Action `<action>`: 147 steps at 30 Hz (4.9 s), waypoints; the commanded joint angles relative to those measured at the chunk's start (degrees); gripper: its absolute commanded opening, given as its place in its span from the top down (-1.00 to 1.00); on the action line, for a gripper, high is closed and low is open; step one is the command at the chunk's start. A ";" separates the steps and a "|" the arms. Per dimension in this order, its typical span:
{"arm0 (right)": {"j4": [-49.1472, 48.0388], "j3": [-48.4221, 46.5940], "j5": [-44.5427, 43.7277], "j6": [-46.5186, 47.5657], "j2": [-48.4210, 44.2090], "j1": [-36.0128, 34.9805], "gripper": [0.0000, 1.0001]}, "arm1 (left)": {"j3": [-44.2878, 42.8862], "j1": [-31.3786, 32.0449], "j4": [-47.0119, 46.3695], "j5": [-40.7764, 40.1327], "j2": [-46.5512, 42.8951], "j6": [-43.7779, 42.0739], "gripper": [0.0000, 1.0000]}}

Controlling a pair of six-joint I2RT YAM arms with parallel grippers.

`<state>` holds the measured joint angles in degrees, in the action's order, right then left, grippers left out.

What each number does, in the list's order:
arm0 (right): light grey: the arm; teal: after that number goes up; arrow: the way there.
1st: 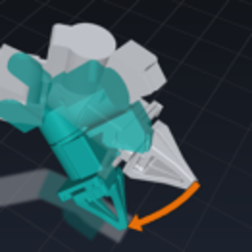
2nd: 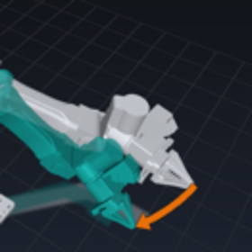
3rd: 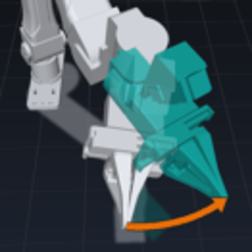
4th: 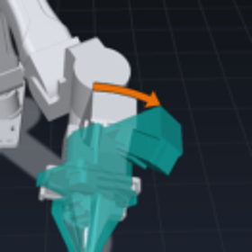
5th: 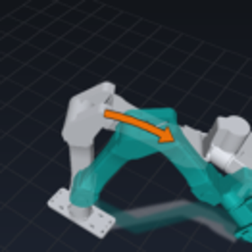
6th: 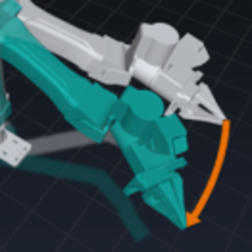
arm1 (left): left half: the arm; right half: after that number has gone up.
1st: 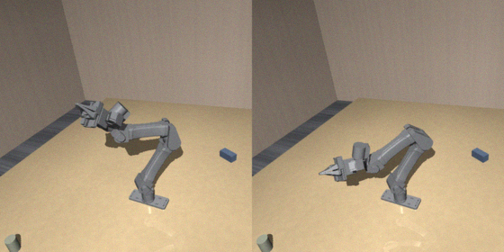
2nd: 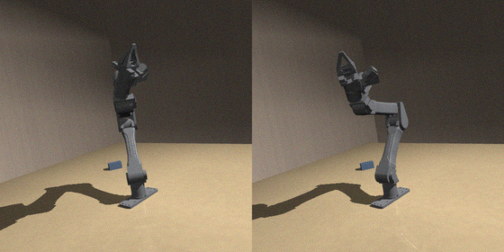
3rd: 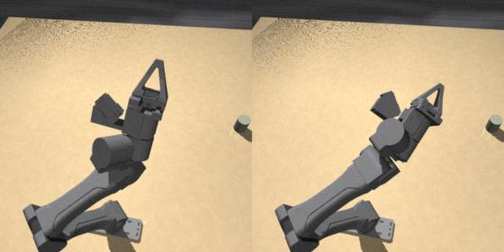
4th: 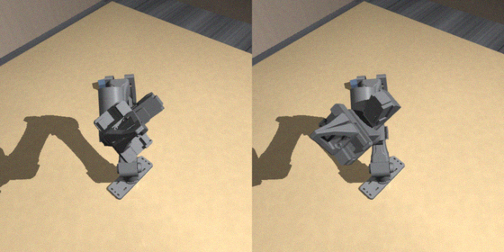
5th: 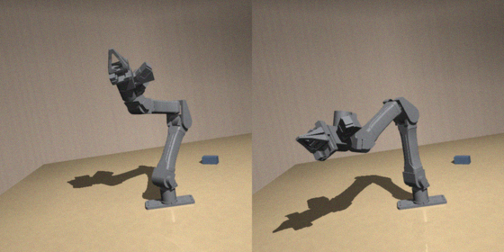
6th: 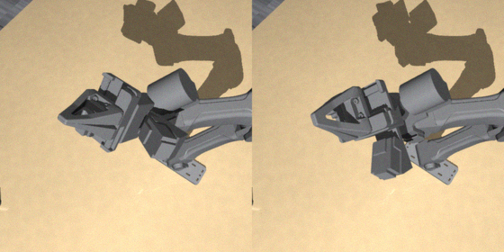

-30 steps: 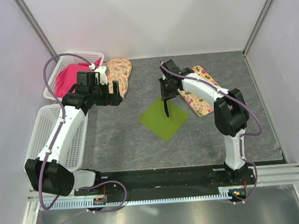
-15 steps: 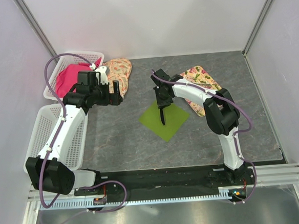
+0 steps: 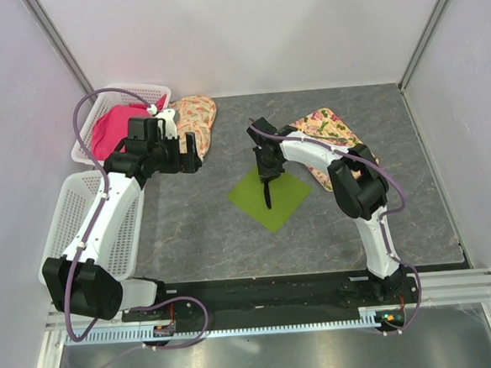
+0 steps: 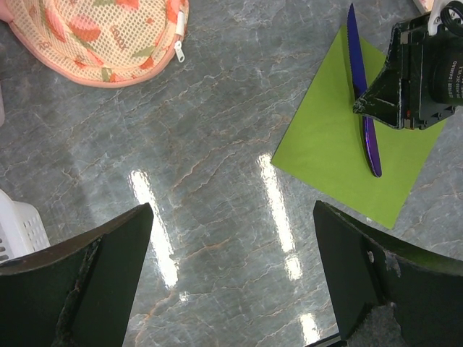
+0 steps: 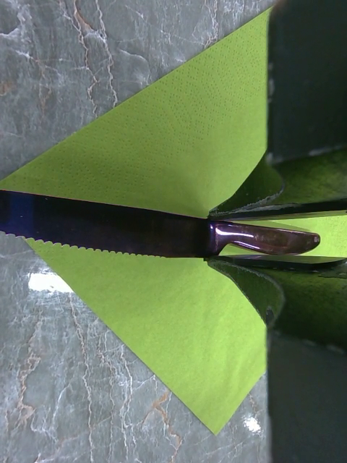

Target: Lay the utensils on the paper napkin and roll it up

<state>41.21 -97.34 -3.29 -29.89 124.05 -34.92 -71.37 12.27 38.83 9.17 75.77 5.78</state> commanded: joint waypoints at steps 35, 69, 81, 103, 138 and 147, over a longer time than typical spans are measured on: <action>1.15 -8.91 -1.11 3.25 -3.45 0.55 0.05 | -1.84 -0.50 -0.42 1.38 -0.27 1.07 -1.00; 4.49 -24.39 13.39 62.59 11.21 24.10 -0.95 | -2.81 -0.58 0.37 7.44 1.23 -0.42 -1.00; 4.84 -25.53 15.50 59.34 14.91 26.56 -0.89 | -3.33 -0.50 0.46 8.59 2.54 0.99 -1.00; 5.99 -20.88 16.73 57.84 9.38 28.50 1.00 | -4.91 -0.50 0.72 6.74 3.42 1.43 -1.00; -12.38 14.98 -4.10 -0.33 -15.51 7.41 1.00 | -8.69 -1.72 -3.23 4.54 6.32 7.05 -0.99; -13.88 14.72 -0.67 -1.57 -12.61 5.56 1.00 | -8.26 -2.25 -4.29 8.76 7.64 8.81 -0.92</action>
<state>29.76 -82.19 -3.97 -29.47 110.52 -28.42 -77.76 10.28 36.95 15.49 82.65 12.19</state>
